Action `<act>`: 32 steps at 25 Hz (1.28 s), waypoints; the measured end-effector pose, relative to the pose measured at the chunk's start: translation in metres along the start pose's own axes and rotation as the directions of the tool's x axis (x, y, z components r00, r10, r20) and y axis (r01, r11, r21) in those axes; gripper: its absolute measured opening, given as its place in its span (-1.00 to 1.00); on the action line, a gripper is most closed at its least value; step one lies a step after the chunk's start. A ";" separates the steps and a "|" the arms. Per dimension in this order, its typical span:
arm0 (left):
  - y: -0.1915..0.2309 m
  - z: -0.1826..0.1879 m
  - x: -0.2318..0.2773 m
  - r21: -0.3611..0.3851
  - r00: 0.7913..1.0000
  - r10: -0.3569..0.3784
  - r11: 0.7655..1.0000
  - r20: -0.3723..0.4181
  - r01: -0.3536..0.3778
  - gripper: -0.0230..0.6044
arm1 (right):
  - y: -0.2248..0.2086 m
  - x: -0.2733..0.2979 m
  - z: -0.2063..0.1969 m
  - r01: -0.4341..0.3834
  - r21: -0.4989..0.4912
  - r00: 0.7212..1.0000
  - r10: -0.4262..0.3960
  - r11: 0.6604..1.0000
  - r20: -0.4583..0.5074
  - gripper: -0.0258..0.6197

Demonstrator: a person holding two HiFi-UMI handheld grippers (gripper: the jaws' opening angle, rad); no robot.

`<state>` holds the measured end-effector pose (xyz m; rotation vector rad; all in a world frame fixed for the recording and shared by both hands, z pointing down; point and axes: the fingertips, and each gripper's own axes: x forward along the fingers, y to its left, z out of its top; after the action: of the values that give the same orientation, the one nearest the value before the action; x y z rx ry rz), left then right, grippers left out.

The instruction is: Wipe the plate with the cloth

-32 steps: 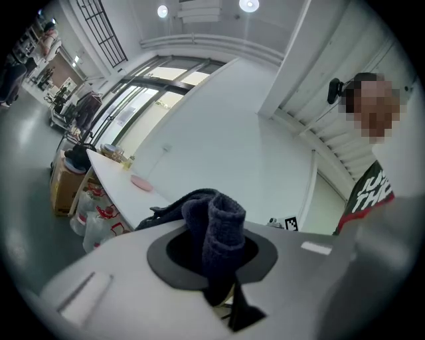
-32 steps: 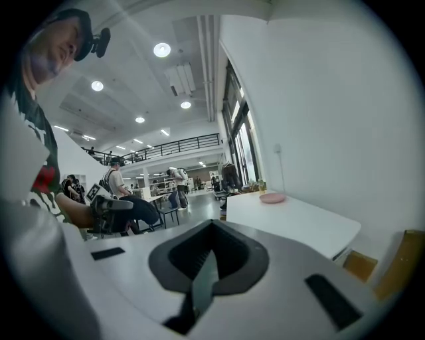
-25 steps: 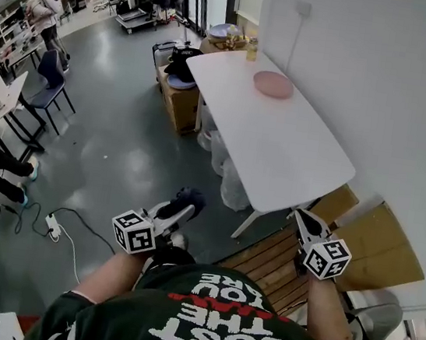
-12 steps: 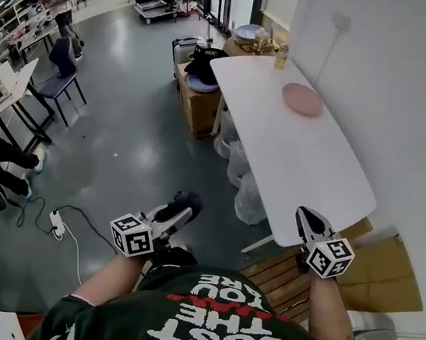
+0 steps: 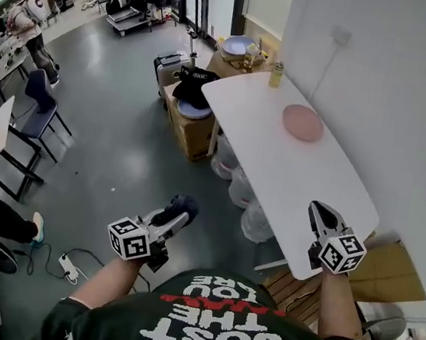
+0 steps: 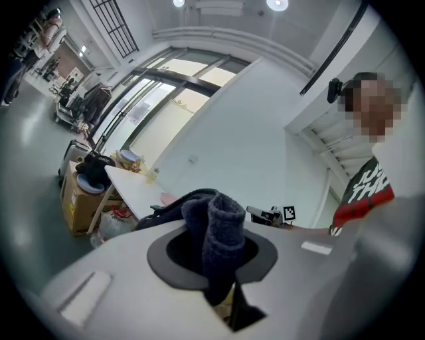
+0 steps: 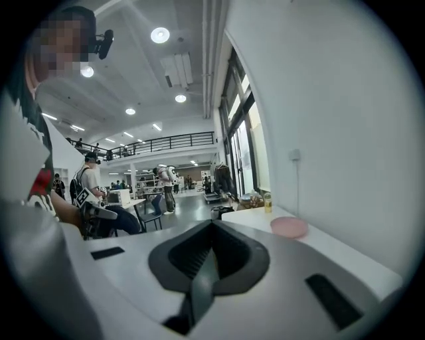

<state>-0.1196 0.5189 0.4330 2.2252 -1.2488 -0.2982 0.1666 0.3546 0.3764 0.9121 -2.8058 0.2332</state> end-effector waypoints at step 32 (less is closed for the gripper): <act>0.219 0.180 0.425 0.024 0.913 -0.269 0.957 -0.308 0.290 -0.76 | -0.288 0.216 -0.024 0.326 0.250 0.944 -0.327 0.912 -0.037 -0.91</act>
<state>-0.1267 0.0079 0.4455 2.4005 -0.7896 -0.0174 0.1687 0.0076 0.4735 1.4213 -2.6091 0.5480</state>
